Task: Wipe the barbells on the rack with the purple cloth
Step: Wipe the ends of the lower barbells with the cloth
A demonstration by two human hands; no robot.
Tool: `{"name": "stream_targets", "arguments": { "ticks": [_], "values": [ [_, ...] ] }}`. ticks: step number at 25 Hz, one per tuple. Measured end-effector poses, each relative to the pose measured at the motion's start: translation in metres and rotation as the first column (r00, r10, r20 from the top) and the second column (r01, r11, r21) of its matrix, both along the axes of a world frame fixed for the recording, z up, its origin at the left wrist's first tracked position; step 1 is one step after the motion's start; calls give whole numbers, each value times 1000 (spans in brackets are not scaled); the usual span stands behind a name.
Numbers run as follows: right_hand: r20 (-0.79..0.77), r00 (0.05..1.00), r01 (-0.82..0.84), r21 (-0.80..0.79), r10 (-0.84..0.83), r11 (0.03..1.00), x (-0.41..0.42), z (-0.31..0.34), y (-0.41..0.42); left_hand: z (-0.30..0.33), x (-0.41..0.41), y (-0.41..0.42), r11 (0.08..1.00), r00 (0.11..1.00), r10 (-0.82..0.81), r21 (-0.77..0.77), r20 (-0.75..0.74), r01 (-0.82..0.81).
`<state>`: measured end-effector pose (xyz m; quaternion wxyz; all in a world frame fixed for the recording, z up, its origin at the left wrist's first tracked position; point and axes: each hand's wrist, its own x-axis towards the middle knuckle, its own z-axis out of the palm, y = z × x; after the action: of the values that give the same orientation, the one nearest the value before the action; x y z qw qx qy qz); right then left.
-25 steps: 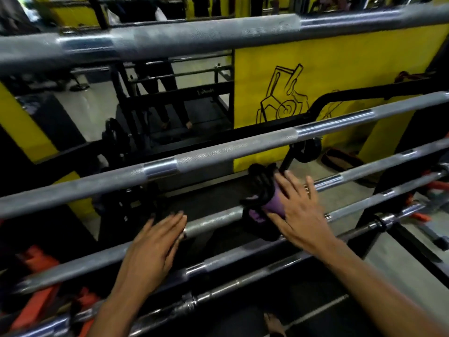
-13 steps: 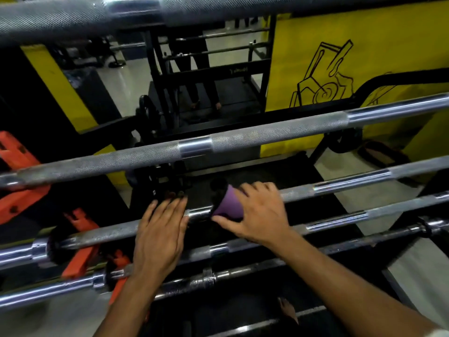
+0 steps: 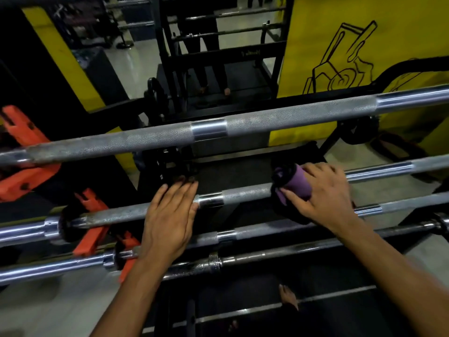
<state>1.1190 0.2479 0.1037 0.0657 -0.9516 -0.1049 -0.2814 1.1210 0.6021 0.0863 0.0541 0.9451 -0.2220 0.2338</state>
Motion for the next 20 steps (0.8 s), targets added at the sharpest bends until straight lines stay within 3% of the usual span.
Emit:
{"name": "stream_targets", "arguments": {
  "ticks": [5,9,15,18,20],
  "values": [
    [-98,987,-131,-51,125,990,10,7,115,-2,1,2,1000,1000,5,-2,-11,-5],
    [-112,963,-252,-62,244,966,2,1,82,-1,1,2,1000,999,6,-8,-32,-6],
    [-5,1000,15,77,-15,997,-9,-2,-14,3,-1,-1,1000,999,17,-3,-43,-17],
    [-9,992,127,150,-127,981,-7,1,13,3,-2,0,1000,999,26,1,-39,-26],
    [-50,996,78,108,-73,991,-2,1,61,4,-1,-1,1000,999,31,-3,-39,-31]
  ]
}}
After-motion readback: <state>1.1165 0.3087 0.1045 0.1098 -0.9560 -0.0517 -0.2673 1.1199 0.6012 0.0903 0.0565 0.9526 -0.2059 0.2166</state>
